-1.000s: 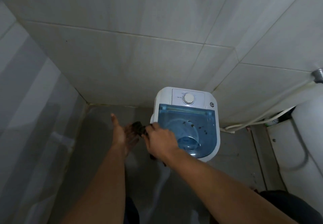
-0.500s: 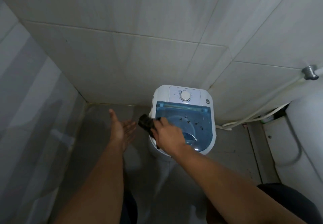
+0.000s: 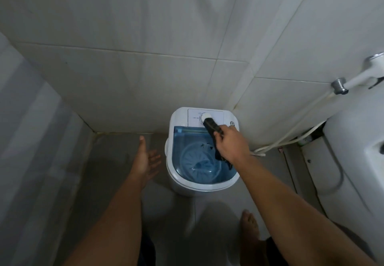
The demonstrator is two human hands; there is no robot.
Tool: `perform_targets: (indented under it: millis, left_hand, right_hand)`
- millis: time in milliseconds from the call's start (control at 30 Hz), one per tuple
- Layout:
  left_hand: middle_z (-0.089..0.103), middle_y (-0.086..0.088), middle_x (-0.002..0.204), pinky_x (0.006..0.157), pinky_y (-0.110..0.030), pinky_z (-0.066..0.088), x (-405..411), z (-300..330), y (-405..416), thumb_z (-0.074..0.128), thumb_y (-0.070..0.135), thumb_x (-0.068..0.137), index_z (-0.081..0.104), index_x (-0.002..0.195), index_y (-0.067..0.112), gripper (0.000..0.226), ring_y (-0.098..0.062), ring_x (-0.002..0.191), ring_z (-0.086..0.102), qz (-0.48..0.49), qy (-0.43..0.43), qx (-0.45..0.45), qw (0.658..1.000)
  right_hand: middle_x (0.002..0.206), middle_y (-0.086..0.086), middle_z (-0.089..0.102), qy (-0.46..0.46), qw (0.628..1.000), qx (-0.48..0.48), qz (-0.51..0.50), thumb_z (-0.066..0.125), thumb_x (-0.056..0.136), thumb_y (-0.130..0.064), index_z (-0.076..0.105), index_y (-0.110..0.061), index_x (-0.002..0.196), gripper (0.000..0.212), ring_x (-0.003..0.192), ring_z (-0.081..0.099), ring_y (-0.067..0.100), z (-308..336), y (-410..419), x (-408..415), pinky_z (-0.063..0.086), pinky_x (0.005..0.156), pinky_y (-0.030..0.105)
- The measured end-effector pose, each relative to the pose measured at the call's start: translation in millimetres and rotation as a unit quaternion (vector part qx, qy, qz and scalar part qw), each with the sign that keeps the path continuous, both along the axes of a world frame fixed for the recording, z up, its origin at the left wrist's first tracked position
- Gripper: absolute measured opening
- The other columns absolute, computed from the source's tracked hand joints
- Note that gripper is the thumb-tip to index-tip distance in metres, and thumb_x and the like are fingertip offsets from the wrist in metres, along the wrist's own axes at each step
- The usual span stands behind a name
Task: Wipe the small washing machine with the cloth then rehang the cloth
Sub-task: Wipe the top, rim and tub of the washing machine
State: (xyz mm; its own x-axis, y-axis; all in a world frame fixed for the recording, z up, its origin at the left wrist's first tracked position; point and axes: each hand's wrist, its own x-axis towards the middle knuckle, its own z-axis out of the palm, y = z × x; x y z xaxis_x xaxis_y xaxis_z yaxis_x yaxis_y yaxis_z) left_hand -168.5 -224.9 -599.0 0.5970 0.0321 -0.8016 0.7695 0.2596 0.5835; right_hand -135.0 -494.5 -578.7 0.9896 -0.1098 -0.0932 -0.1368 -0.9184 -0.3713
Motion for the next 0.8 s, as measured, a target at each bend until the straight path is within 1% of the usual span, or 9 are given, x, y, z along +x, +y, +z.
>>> perform_targets:
  millis: [100,233,333,467,533,600,700,767,800]
  left_hand:
    - [0.058,-0.013,0.143,0.118,-0.048,0.032,1.2,1.8,-7.5,0.022,0.085,0.087,0.047,0.148,0.005,0.103,-0.028,0.131,0.054,-0.016,-0.005,0.003,1.000]
    - [0.064,-0.013,0.129,0.114,-0.046,0.036,1.4,1.0,-15.9,0.023,0.081,0.091,0.053,0.142,0.004,0.098,-0.025,0.113,0.057,-0.025,-0.017,0.011,0.999]
    - [0.065,-0.009,0.115,0.116,-0.046,0.036,0.8,-2.5,-17.5,0.023,0.082,0.090,0.058,0.137,0.006,0.096,-0.025,0.111,0.058,-0.027,-0.018,0.019,0.999]
    - [0.064,-0.011,0.123,0.116,-0.047,0.036,2.8,-4.4,-18.9,0.022,0.081,0.091,0.059,0.135,0.007,0.094,-0.026,0.113,0.058,-0.030,-0.021,0.019,0.999]
    - [0.064,-0.012,0.122,0.116,-0.045,0.037,4.0,-3.5,-20.8,0.021,0.081,0.092,0.059,0.135,0.007,0.093,-0.026,0.112,0.058,-0.037,-0.024,0.021,0.999]
    - [0.064,-0.011,0.120,0.116,-0.045,0.037,4.0,-2.6,-22.8,0.022,0.082,0.090,0.056,0.139,0.006,0.097,-0.026,0.113,0.058,-0.041,-0.026,0.017,0.999]
    - [0.063,-0.013,0.127,0.115,-0.046,0.037,3.7,-1.5,-23.5,0.023,0.083,0.090,0.053,0.143,0.005,0.099,-0.027,0.116,0.058,-0.038,-0.020,0.015,0.999]
    - [0.062,-0.013,0.135,0.115,-0.045,0.037,3.3,-0.6,-25.0,0.023,0.082,0.090,0.052,0.144,0.005,0.098,-0.027,0.121,0.057,-0.037,-0.022,0.010,0.999]
    - [0.064,-0.011,0.131,0.114,-0.044,0.037,2.6,0.3,-25.4,0.023,0.081,0.091,0.052,0.143,0.006,0.096,-0.026,0.121,0.057,-0.037,-0.022,0.007,0.999]
  right_hand:
    - [0.122,0.013,0.053,-0.005,0.998,-0.061,-0.034,0.050,0.100,-0.043,0.059,-0.021,0.130,0.039,0.111,0.055,0.036,-22.1,21.8,-19.5,0.051,0.086,0.047]
    - [0.131,0.015,0.050,-0.037,0.991,-0.116,-0.050,0.048,0.097,-0.056,0.057,-0.026,0.138,0.052,0.115,0.047,0.035,-39.3,45.7,-34.0,0.042,0.090,0.051]
    - [0.133,0.014,0.051,-0.038,0.990,-0.122,-0.058,0.046,0.100,-0.052,0.058,-0.027,0.140,0.049,0.115,0.047,0.034,-44.7,47.8,-33.1,0.039,0.089,0.050]
    - [0.121,0.012,0.059,-0.062,0.992,-0.111,-0.005,0.057,0.097,-0.044,0.065,-0.028,0.133,0.040,0.108,0.055,0.034,-46.0,53.1,-38.8,0.044,0.083,0.049]
    - [0.119,0.011,0.058,-0.040,0.996,-0.040,0.074,0.059,0.097,-0.039,0.065,-0.025,0.132,0.038,0.106,0.057,0.034,-42.4,59.1,-43.2,0.049,0.085,0.047]
    - [0.119,0.009,0.058,0.011,0.991,0.080,0.110,0.060,0.099,-0.036,0.065,-0.022,0.134,0.038,0.106,0.059,0.031,-30.1,58.6,-40.3,0.052,0.094,0.044]
    - [0.113,0.006,0.062,-0.018,0.975,0.221,0.029,0.065,0.097,-0.030,0.068,-0.019,0.131,0.035,0.101,0.064,0.024,-10.7,35.9,-29.8,0.052,0.097,0.037]
    - [0.110,0.006,0.064,-0.072,0.970,0.230,-0.043,0.065,0.097,-0.029,0.070,-0.019,0.128,0.032,0.098,0.065,0.022,-4.7,6.7,-24.0,0.053,0.094,0.035]
    - [0.110,0.006,0.064,-0.084,0.968,0.222,-0.076,0.064,0.097,-0.031,0.070,-0.020,0.127,0.032,0.098,0.065,0.022,-4.5,-9.0,-22.8,0.053,0.094,0.036]
